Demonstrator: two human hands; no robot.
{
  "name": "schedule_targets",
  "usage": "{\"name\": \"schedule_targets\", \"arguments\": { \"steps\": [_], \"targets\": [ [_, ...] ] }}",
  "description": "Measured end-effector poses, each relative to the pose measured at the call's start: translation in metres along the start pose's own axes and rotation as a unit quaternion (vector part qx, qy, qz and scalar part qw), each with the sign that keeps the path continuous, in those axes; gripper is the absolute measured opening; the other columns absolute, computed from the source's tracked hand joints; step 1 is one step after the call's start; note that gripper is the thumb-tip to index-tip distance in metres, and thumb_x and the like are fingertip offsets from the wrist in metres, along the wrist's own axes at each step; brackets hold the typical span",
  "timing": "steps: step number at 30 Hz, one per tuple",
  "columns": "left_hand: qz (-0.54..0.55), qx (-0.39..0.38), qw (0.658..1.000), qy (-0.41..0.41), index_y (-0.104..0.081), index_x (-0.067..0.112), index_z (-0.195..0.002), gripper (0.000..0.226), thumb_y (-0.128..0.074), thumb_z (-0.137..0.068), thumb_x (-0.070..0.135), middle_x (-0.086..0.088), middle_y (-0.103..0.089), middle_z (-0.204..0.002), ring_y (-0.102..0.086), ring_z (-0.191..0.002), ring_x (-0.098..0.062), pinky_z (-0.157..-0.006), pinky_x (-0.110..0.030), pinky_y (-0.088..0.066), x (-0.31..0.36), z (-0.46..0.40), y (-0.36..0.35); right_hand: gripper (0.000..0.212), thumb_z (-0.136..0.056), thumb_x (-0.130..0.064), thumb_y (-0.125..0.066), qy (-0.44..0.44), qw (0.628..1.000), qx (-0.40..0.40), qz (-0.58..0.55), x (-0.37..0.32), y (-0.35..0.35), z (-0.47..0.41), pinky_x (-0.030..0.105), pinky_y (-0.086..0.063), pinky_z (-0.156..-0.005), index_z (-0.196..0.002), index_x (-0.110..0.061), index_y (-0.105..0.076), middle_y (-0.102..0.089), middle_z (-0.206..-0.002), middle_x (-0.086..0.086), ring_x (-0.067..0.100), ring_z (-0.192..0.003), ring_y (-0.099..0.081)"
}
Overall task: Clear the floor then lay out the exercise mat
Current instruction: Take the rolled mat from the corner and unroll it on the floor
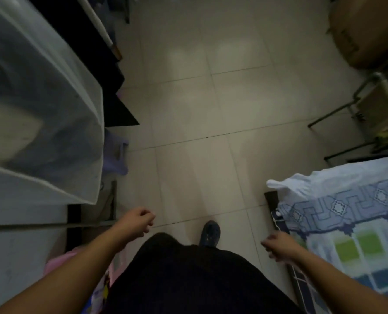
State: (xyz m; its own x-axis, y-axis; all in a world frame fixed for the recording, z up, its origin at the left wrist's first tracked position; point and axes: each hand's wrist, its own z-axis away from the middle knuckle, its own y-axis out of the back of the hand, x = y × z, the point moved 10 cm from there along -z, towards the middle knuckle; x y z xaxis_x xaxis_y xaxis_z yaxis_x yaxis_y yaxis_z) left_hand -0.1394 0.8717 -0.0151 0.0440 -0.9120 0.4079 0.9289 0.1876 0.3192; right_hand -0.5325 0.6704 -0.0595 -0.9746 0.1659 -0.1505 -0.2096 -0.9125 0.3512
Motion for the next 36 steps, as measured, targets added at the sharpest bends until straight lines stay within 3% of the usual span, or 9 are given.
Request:
{"name": "schedule_targets", "arguments": {
  "steps": [4,7,11,14,19,24,31,34,36],
  "targets": [
    [-0.048,-0.001,0.999,0.025,-0.064,0.013,-0.095,0.018,-0.054,-0.094,0.028,-0.010,-0.067,-0.092,-0.060,-0.072,-0.020,-0.058,-0.027,-0.048,0.027,-0.027,0.011,0.020,-0.091,-0.025,-0.060,0.055,0.996,0.022,-0.069,-0.095,0.066,-0.021,0.031,-0.051,-0.058,-0.090,-0.005,-0.061,-0.066,-0.085,0.014,0.020,-0.068,-0.063],
    [-0.049,0.009,0.998,0.048,-0.062,0.011,-0.084,0.015,-0.057,-0.093,0.023,-0.010,-0.064,-0.079,-0.056,-0.059,-0.020,-0.051,-0.026,-0.043,0.030,-0.063,0.036,0.022,-0.091,-0.026,-0.060,0.081,0.994,0.029,-0.063,-0.159,0.109,-0.040,0.032,-0.053,-0.065,-0.095,-0.005,-0.063,-0.070,-0.094,0.017,0.022,-0.074,-0.066],
    [-0.049,-0.005,0.994,0.094,-0.057,0.009,-0.060,0.032,-0.060,-0.092,0.011,-0.005,-0.053,-0.050,-0.044,-0.043,-0.019,-0.049,-0.025,-0.033,0.034,-0.117,0.074,0.029,-0.091,-0.026,-0.058,0.082,0.994,0.046,-0.056,-0.224,0.159,-0.070,0.031,-0.051,-0.061,-0.100,0.001,-0.064,-0.069,-0.090,0.019,0.019,-0.070,-0.065],
    [-0.051,0.004,0.991,0.121,-0.051,0.008,-0.058,0.035,-0.056,-0.092,0.004,-0.010,-0.048,-0.049,-0.044,-0.049,-0.021,-0.056,-0.032,-0.036,0.056,-0.153,0.112,0.023,-0.093,-0.023,-0.059,0.054,0.996,0.030,-0.064,-0.255,0.186,-0.086,0.030,-0.048,-0.058,-0.093,0.000,-0.063,-0.063,-0.084,0.015,0.019,-0.067,-0.062],
    [-0.053,-0.013,0.993,0.100,-0.052,0.007,-0.070,0.024,-0.054,-0.093,0.011,-0.011,-0.055,-0.063,-0.048,-0.049,-0.021,-0.048,-0.022,-0.035,0.176,-0.207,0.155,0.017,-0.092,-0.019,-0.061,-0.001,0.996,0.035,-0.083,-0.283,0.225,-0.101,0.025,-0.044,-0.049,-0.082,-0.005,-0.061,-0.062,-0.074,0.014,0.019,-0.057,-0.058],
    [-0.034,0.003,0.999,0.029,-0.059,0.009,-0.079,0.018,-0.051,-0.094,0.015,-0.010,-0.059,-0.074,-0.050,-0.055,-0.018,-0.049,-0.021,-0.037,0.327,-0.275,0.197,0.017,-0.094,-0.024,-0.060,-0.048,0.994,0.047,-0.091,-0.298,0.272,-0.116,0.031,-0.051,-0.064,-0.091,-0.008,-0.064,-0.068,-0.086,0.015,0.024,-0.074,-0.064],
    [-0.062,-0.011,0.998,0.015,-0.060,0.011,-0.082,0.017,-0.053,-0.094,0.020,-0.012,-0.060,-0.082,-0.053,-0.063,-0.021,-0.052,-0.024,-0.041,0.465,-0.364,0.222,0.018,-0.097,-0.017,-0.056,-0.095,0.980,0.016,-0.171,-0.343,0.348,-0.186,0.029,-0.036,-0.051,-0.084,-0.006,-0.050,-0.046,-0.068,0.013,0.020,-0.054,-0.043],
    [-0.073,-0.013,0.997,0.028,-0.060,0.009,-0.082,0.018,-0.052,-0.095,0.018,-0.012,-0.058,-0.079,-0.051,-0.061,-0.021,-0.050,-0.024,-0.039,0.509,-0.387,0.231,0.017,-0.094,-0.017,-0.060,-0.075,0.989,0.014,-0.130,-0.387,0.399,-0.227,0.024,-0.038,-0.051,-0.081,-0.007,-0.056,-0.052,-0.068,0.010,0.021,-0.056,-0.048],
    [-0.088,-0.020,0.995,0.043,-0.060,0.009,-0.080,0.018,-0.052,-0.094,0.016,-0.011,-0.057,-0.076,-0.049,-0.058,-0.020,-0.050,-0.024,-0.037,0.540,-0.396,0.239,0.019,-0.091,-0.019,-0.062,-0.050,0.995,0.017,-0.084,-0.426,0.436,-0.247,0.026,-0.040,-0.059,-0.075,-0.009,-0.060,-0.058,-0.072,0.009,0.021,-0.065,-0.054]
  ]
}}
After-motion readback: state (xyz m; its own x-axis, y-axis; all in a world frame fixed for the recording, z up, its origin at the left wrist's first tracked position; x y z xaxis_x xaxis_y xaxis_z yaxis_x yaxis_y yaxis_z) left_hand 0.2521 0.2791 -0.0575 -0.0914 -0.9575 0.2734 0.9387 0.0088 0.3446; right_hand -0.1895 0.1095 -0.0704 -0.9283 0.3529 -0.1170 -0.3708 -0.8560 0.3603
